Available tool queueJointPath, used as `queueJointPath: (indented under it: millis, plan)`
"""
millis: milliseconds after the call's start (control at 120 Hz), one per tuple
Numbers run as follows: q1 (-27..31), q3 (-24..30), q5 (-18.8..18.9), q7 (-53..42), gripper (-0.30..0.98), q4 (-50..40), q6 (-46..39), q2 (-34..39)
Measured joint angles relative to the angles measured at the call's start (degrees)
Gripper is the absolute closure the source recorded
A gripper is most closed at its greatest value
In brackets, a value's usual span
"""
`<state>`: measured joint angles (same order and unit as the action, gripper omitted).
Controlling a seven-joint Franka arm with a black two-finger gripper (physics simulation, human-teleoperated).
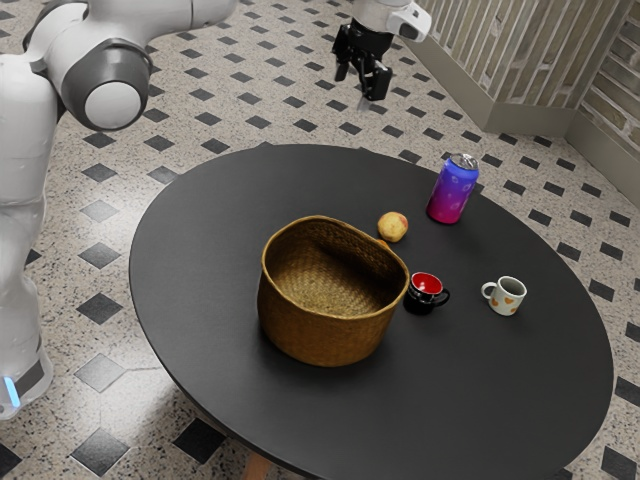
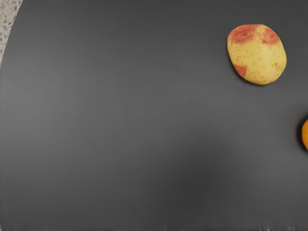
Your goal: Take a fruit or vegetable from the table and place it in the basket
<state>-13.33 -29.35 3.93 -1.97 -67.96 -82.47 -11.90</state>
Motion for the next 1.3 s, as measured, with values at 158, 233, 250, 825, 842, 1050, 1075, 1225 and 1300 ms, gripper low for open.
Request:
queueJointPath:
  millis: [158,233,250,825,842,1050,1075,1225,1300]
  plan:
    - [-1.9,0.0,0.1,-0.3,0.0,2.5,0.2,4.6]
    - [-5.9,0.1,-1.0,-0.6,0.0,4.0,0.2,6.8]
    - [-7.2,0.1,-1.5,-0.6,0.0,3.8,0.2,6.7]
    - [-15.7,6.5,-1.9,-7.1,0.0,-0.6,-0.9,-4.0]
    - [-15.6,6.5,-1.7,-7.5,0.0,-0.4,-1.3,-4.1]
    - [9.6,28.1,-1.9,-9.0,0.0,27.5,-6.2,-25.6]
    - [11.1,29.2,-2.2,-8.0,0.0,28.6,-6.7,-26.7]
    - [13.1,29.9,-2.7,3.5,0.0,28.6,-9.0,-27.4]
    - [11.3,27.7,-2.9,10.9,0.0,25.5,-10.4,-27.0]
